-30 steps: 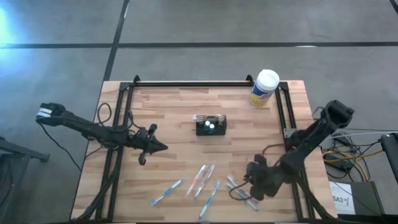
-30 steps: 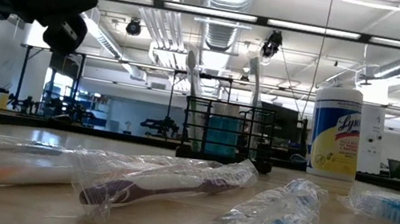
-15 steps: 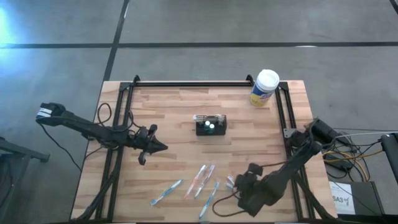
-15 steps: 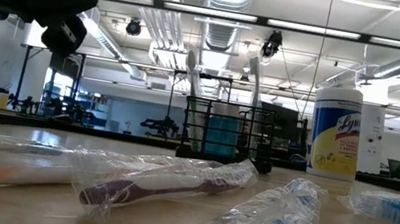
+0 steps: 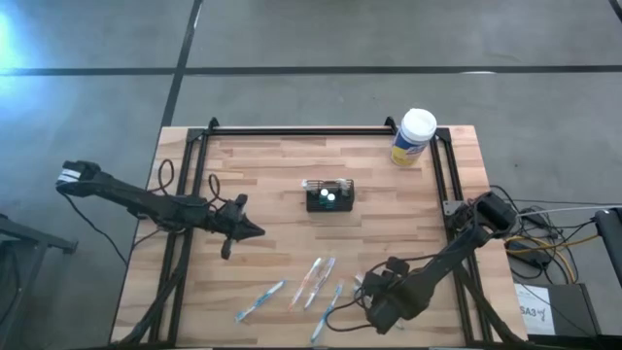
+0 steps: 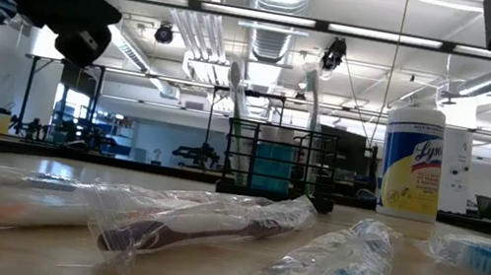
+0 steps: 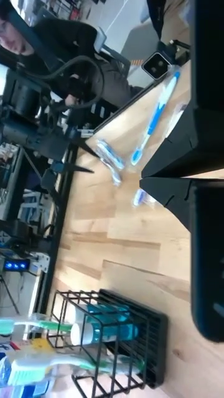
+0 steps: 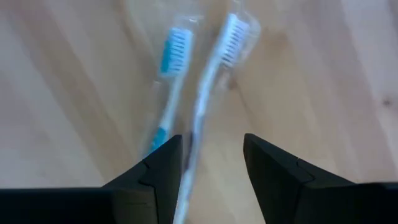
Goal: Pick & Place toothbrushing station
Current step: Put the right violet toothbrush into the black wire organizer
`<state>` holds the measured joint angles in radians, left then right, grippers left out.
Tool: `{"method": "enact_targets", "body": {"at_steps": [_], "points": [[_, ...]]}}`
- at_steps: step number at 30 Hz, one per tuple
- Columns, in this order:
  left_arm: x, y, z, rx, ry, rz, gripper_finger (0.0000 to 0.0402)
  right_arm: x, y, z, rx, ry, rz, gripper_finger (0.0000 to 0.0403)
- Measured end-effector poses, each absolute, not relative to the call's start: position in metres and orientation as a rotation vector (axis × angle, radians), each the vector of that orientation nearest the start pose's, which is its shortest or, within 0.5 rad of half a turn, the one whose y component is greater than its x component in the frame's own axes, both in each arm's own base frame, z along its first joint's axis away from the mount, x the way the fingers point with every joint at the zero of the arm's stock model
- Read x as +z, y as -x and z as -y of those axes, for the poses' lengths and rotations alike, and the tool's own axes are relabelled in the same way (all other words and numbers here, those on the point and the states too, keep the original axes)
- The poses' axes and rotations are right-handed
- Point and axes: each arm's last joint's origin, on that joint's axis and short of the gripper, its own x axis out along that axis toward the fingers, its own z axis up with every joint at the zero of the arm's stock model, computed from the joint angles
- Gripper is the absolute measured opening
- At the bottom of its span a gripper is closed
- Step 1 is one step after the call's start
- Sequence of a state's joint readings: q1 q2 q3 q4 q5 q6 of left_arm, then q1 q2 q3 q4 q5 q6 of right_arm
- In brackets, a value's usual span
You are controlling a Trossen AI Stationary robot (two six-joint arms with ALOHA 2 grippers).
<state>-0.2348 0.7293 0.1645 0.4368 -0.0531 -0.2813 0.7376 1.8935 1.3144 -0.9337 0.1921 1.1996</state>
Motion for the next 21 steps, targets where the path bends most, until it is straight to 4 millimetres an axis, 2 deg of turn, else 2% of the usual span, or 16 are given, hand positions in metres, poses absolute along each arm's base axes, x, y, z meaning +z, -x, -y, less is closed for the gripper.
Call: {"method": "enact_targets", "body": {"at_steps": [3, 14, 21], "points": [[0.189, -0.155, 0.035, -0.161, 0.262, -0.150, 0.0007, 0.172, -0.263, -0.230, -0.375, -0.329, -1.360, 0.0162], [0.194, -0.155, 0.035, -0.163, 0.247, -0.130, 0.0006, 0.140, -0.272, -0.226, -0.385, -0.262, -1.474, 0.0161], [0.193, -0.155, 0.035, -0.163, 0.247, -0.132, 0.0012, 0.136, -0.276, -0.223, -0.314, -0.208, -1.515, 0.0117]]}}
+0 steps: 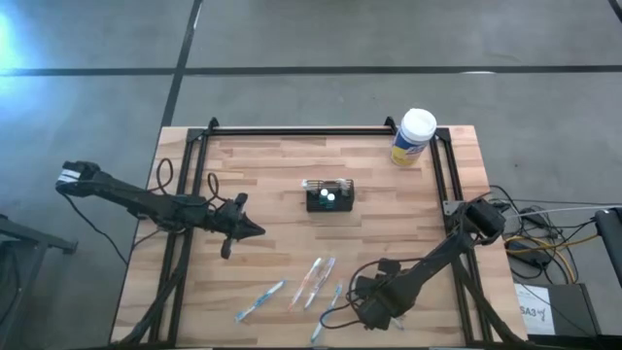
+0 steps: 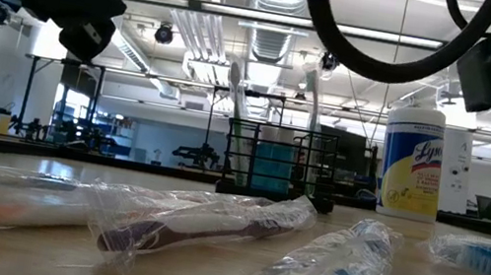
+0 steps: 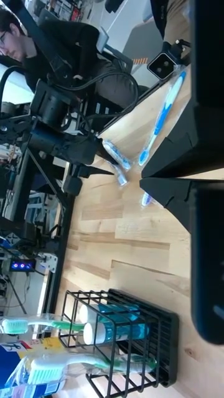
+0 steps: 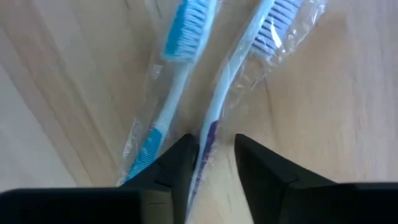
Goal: Pick & Place toothbrushing station
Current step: Put the right violet toothbrush into the black wire organizer
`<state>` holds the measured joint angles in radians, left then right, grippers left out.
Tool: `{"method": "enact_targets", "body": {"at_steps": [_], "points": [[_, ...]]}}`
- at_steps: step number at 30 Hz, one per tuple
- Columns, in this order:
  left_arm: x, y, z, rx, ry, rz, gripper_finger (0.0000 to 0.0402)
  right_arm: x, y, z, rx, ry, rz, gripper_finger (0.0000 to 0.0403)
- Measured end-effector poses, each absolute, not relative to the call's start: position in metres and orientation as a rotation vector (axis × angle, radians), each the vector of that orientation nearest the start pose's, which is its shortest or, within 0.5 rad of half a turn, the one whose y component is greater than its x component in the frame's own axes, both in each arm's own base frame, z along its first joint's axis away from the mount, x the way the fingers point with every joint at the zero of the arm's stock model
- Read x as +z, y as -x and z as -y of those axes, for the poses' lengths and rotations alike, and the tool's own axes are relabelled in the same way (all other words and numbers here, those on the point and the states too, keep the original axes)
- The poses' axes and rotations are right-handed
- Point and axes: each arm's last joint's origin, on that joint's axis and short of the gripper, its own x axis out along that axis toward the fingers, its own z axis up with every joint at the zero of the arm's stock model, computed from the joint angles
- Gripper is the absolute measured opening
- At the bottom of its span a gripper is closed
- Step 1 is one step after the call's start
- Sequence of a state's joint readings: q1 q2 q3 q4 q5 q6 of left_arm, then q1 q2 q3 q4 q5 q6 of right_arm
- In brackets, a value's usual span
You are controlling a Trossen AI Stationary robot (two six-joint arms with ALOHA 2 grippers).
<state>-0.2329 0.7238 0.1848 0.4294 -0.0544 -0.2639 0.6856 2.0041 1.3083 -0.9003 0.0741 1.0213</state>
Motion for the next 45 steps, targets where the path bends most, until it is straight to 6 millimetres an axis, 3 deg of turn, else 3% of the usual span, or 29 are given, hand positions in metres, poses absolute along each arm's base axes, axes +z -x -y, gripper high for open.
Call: {"method": "enact_targets", "body": {"at_steps": [6, 12, 17, 24, 32, 37, 41, 45], "points": [[0.194, -0.155, 0.035, -0.164, 0.248, -0.126, 0.0009, 0.136, -0.278, -0.218, -0.299, -0.167, -1.518, 0.0030], [0.194, -0.155, 0.035, -0.164, 0.248, -0.127, 0.0007, 0.149, -0.273, -0.210, -0.343, -0.105, -1.469, 0.0019], [0.194, -0.155, 0.035, -0.166, 0.217, -0.124, 0.0012, 0.194, -0.265, -0.198, -0.392, -0.078, -1.286, 0.0016], [0.193, -0.155, 0.035, -0.165, 0.215, -0.125, 0.0007, 0.268, -0.247, -0.180, -0.442, 0.031, -0.816, 0.0014], [0.195, -0.155, 0.033, -0.097, 0.158, -0.103, 0.0007, 0.327, -0.252, -0.138, -0.411, 0.171, -0.516, 0.0014], [0.197, -0.155, 0.033, -0.098, 0.163, -0.085, 0.0003, 0.332, -0.256, -0.102, -0.288, 0.198, -0.310, 0.0013], [0.199, -0.154, 0.032, -0.098, 0.150, -0.070, 0.0008, 0.316, -0.252, -0.072, -0.199, 0.227, -0.165, 0.0013], [0.201, -0.153, 0.031, -0.094, 0.116, -0.050, 0.0010, 0.297, -0.243, -0.046, -0.232, 0.243, -0.094, 0.0013]]}}
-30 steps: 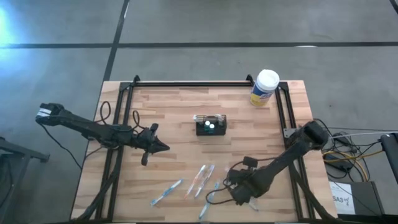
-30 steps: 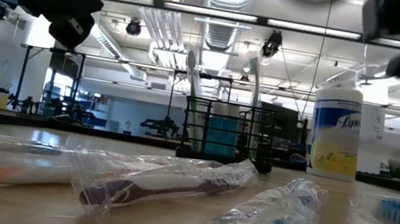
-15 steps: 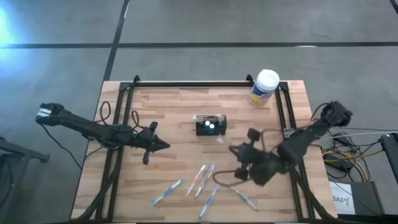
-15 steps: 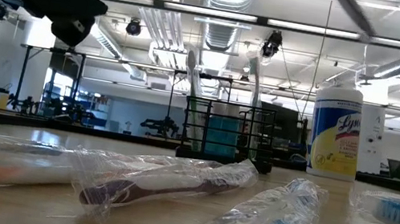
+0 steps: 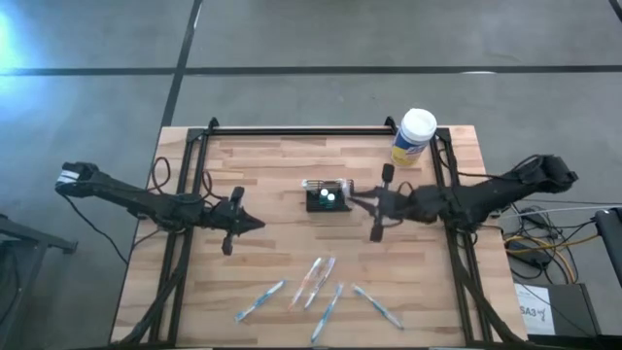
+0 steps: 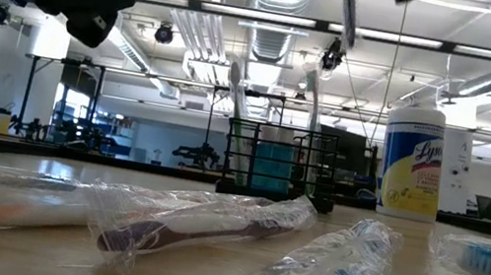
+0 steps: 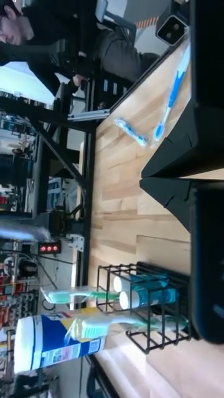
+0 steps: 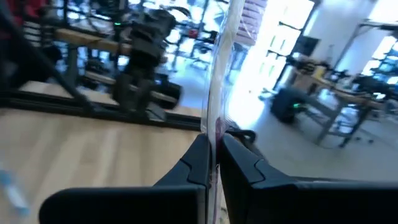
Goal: Pick & Place toothbrushing station
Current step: Put the right violet toothbrush into the black wire organizer
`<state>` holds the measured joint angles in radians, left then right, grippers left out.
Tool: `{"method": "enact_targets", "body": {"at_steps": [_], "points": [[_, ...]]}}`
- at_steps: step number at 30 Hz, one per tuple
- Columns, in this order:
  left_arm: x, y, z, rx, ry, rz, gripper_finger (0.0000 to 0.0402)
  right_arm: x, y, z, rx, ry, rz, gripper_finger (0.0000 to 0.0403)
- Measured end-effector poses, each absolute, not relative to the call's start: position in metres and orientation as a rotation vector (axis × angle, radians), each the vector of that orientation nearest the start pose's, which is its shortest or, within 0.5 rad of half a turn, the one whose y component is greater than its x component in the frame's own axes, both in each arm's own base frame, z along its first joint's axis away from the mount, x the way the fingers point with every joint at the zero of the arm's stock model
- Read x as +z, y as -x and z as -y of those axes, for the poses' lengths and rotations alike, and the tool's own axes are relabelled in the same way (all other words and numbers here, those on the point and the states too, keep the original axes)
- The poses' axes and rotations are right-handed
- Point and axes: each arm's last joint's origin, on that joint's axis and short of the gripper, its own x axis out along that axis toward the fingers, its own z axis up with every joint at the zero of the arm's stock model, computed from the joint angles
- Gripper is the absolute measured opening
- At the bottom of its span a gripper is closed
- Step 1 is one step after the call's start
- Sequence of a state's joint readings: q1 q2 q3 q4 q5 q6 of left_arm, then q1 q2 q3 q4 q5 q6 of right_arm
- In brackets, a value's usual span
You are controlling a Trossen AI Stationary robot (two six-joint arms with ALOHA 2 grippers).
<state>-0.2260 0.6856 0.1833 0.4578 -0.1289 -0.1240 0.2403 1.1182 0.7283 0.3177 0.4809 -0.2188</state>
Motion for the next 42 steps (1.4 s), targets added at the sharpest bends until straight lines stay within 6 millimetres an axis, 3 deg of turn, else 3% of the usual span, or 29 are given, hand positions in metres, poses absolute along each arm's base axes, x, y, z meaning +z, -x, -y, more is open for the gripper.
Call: {"method": "enact_targets", "body": {"at_steps": [8, 15, 21, 25, 32, 36, 42], "points": [[0.202, -0.152, 0.031, -0.083, 0.099, -0.042, 0.0006, 0.240, -0.226, -0.022, -0.310, 0.266, 0.137, 0.0013], [0.203, -0.153, 0.030, -0.060, 0.103, -0.029, 0.0007, 0.196, -0.213, -0.015, -0.366, 0.295, 0.183, 0.0013], [0.204, -0.153, 0.030, -0.061, 0.090, -0.016, 0.0008, 0.183, -0.221, -0.012, -0.381, 0.299, 0.167, 0.0013], [0.204, -0.153, 0.030, -0.061, 0.071, -0.014, 0.0010, 0.183, -0.237, -0.012, -0.398, 0.304, 0.158, 0.0013], [0.201, -0.152, 0.030, -0.061, 0.066, -0.032, 0.0008, 0.162, -0.263, -0.009, -0.470, 0.359, 0.085, 0.0013], [0.201, -0.152, 0.030, -0.061, 0.066, -0.032, 0.0010, 0.143, -0.267, -0.007, -0.506, 0.365, 0.041, 0.0013], [0.201, -0.152, 0.030, -0.063, 0.067, -0.032, 0.0007, 0.138, -0.268, -0.007, -0.529, 0.344, 0.025, 0.0013]]}}
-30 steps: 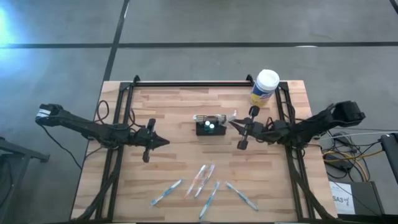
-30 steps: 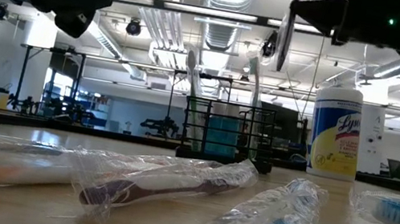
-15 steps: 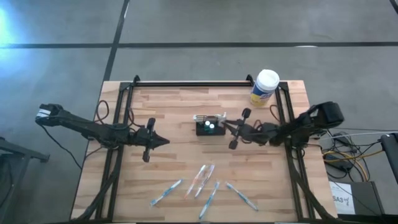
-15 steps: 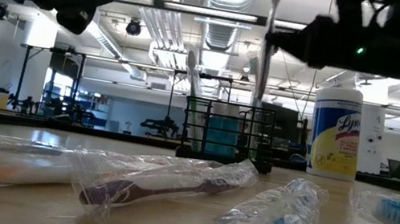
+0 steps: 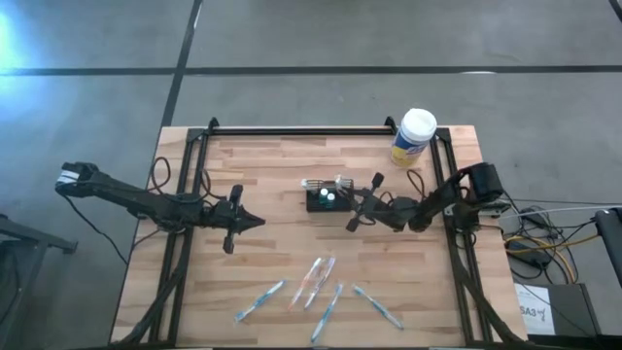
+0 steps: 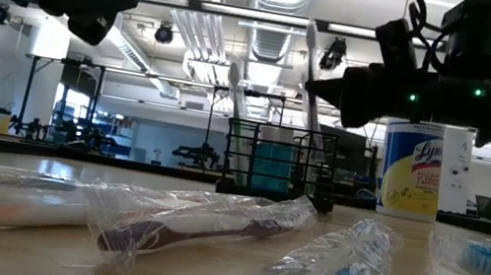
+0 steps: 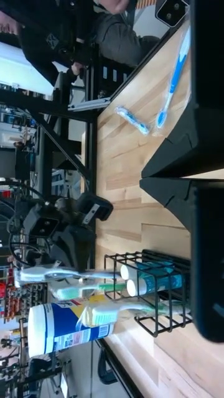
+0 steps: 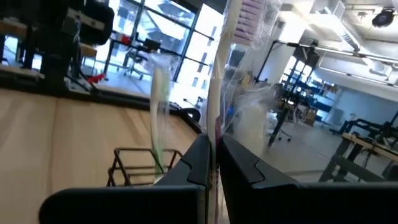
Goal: Pick & Place toothbrushing station
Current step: Put the right violet toothbrush into the black wire organizer
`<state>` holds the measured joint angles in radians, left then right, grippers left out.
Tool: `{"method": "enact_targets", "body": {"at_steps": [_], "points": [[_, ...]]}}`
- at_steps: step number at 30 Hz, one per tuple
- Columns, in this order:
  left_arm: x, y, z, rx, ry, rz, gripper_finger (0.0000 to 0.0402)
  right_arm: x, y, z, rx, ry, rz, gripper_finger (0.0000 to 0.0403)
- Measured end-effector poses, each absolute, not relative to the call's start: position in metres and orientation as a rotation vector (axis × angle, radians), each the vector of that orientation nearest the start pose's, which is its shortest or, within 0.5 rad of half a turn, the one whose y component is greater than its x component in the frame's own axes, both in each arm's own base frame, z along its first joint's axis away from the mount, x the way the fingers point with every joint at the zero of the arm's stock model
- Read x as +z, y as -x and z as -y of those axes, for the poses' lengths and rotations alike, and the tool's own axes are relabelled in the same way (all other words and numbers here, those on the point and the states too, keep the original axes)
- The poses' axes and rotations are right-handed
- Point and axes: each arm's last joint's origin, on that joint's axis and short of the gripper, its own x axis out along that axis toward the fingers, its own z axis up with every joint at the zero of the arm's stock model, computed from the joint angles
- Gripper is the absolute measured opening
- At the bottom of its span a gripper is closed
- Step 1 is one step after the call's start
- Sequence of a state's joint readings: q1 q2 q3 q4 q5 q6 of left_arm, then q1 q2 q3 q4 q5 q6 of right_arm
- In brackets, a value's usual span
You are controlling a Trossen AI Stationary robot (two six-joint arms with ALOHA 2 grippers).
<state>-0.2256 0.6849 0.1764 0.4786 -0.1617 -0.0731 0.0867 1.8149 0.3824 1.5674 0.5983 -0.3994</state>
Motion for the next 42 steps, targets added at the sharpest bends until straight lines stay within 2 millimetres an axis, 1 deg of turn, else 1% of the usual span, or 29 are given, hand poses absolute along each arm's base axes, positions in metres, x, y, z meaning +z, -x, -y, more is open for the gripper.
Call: {"method": "enact_targets", "body": {"at_steps": [5, 11, 23, 26, 30, 38, 42], "points": [[0.201, -0.152, 0.030, -0.066, 0.066, -0.032, 0.0010, 0.137, -0.264, -0.007, -0.532, 0.340, 0.021, 0.0013], [0.201, -0.152, 0.030, -0.066, 0.065, -0.033, 0.0007, 0.128, -0.256, -0.006, -0.527, 0.323, -0.015, 0.0013], [0.201, -0.152, 0.030, -0.073, 0.031, -0.031, 0.0007, 0.114, -0.236, -0.003, -0.489, 0.147, -0.043, 0.0013], [0.201, -0.152, 0.030, -0.073, 0.020, -0.028, 0.0007, 0.113, -0.236, -0.002, -0.458, 0.127, -0.045, 0.0013], [0.202, -0.152, 0.030, -0.073, 0.016, -0.012, 0.0010, 0.108, -0.242, 0.000, -0.457, 0.094, -0.097, 0.0013], [0.202, -0.152, 0.031, -0.078, 0.013, -0.013, 0.0007, 0.108, -0.243, 0.001, -0.457, 0.098, -0.099, 0.0014], [0.202, -0.152, 0.031, -0.079, 0.017, -0.013, 0.0011, 0.109, -0.243, 0.001, -0.458, 0.072, -0.095, 0.0038]]}}
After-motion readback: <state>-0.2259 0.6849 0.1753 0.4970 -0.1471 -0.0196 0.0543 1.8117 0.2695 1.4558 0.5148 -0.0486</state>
